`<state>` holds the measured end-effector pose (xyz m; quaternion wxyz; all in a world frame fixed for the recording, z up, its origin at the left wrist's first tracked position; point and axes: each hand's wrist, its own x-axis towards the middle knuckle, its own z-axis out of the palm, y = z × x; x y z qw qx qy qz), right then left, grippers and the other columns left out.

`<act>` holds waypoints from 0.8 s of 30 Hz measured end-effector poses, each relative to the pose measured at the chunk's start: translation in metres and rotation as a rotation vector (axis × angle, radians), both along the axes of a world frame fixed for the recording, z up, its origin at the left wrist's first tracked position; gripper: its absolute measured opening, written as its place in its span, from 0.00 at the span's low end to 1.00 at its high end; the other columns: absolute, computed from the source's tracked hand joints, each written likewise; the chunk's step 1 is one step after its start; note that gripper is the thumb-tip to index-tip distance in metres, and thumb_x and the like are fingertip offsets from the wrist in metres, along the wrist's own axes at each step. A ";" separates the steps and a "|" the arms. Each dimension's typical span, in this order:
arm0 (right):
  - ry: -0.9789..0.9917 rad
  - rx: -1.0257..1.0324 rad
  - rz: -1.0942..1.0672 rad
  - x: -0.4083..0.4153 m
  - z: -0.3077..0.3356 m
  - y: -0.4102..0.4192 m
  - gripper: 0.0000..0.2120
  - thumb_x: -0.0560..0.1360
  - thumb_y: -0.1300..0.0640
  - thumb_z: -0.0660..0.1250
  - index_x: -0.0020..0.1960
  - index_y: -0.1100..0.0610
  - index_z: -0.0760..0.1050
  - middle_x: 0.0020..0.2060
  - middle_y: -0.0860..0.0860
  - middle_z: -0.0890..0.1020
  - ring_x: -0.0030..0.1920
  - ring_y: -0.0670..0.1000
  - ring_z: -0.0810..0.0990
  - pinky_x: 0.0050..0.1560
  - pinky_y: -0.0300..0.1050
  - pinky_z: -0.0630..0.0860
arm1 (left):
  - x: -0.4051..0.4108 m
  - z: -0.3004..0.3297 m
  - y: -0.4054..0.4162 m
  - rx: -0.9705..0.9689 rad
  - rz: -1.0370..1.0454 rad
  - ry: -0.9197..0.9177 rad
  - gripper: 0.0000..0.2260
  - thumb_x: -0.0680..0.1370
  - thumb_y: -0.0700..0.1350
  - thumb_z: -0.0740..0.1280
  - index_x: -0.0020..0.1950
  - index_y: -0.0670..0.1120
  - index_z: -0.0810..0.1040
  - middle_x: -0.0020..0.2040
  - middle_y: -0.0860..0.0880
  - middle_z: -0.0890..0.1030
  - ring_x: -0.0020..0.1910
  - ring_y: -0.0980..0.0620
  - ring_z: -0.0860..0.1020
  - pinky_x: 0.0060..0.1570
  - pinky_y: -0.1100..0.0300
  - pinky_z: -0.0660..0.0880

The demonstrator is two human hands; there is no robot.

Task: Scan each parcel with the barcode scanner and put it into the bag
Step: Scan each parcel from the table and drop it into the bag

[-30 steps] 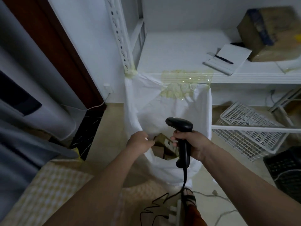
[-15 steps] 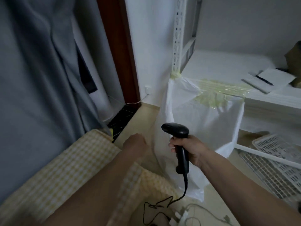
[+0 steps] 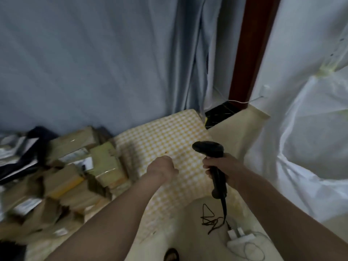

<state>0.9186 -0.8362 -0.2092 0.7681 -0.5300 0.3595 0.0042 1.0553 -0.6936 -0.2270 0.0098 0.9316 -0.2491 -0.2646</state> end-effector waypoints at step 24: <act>0.089 -0.176 0.241 0.238 -0.029 0.235 0.05 0.68 0.73 0.69 0.40 0.65 0.76 0.33 0.58 0.74 0.33 0.55 0.72 0.37 0.49 0.69 | 0.163 -0.001 0.304 -0.025 0.419 0.010 0.15 0.76 0.52 0.63 0.33 0.46 0.73 0.37 0.47 0.77 0.32 0.53 0.72 0.29 0.61 0.66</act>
